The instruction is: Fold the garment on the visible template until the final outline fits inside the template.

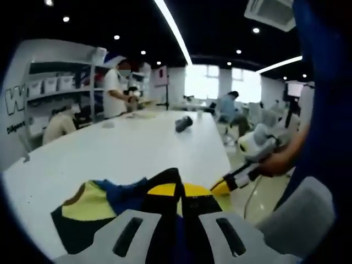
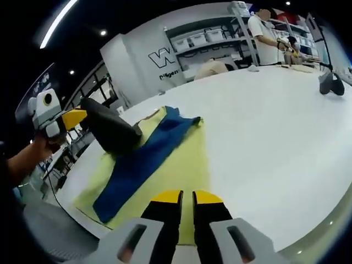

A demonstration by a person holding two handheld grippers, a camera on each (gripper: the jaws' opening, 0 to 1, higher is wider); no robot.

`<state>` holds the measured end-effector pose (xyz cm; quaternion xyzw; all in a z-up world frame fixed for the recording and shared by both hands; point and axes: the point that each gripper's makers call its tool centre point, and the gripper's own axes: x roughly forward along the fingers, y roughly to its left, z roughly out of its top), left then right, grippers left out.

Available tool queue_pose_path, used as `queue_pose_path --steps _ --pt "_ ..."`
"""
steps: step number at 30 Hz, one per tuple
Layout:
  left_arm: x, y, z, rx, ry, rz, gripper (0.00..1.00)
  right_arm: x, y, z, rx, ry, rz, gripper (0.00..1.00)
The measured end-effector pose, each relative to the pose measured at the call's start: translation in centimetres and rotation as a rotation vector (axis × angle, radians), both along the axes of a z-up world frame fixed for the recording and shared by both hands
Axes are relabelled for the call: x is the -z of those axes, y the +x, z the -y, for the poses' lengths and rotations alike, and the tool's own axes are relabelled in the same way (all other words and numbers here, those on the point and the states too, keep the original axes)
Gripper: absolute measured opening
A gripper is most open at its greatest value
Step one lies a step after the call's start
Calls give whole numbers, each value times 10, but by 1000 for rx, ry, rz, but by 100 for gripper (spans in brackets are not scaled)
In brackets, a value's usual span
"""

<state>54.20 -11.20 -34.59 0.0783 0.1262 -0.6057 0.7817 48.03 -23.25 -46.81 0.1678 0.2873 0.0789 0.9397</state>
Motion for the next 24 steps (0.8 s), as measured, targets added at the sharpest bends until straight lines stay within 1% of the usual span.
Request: queue_pose_path --steps 4,5,8,10,11,14,16,18,20,22,23,24 --pt "3 -8 3 19 15 8 0 0 0 0 -2 0 3 3" --pt "6 -13 6 37 28 17 0 0 0 0 -3 -1 3 3" --pt "8 -18 10 45 36 19 0 0 0 0 -3 0 3 3" --pt "14 -26 13 59 72 20 0 0 0 1 -2 1 3 3" --pt "23 -30 13 70 109 30 0 0 0 2 -2 -1 4 3" --pt "31 -34 14 85 136 36 0 0 -2 2 1 -1 4 3" --pt "41 -36 13 95 175 42 2 0 -2 2 3 1 3 3" --pt "56 -41 14 115 217 64 3 1 -3 3 4 0 1 3" --pt "60 -42 15 111 221 59 5 2 -4 3 5 2 0 4" --pt "72 -46 17 118 252 33 7 2 -5 3 8 4 -1 4" --pt "81 -52 19 126 270 26 9 1 -5 2 9 5 0 5" --pt "85 -54 21 130 272 31 9 0 -5 2 9 5 2 6"
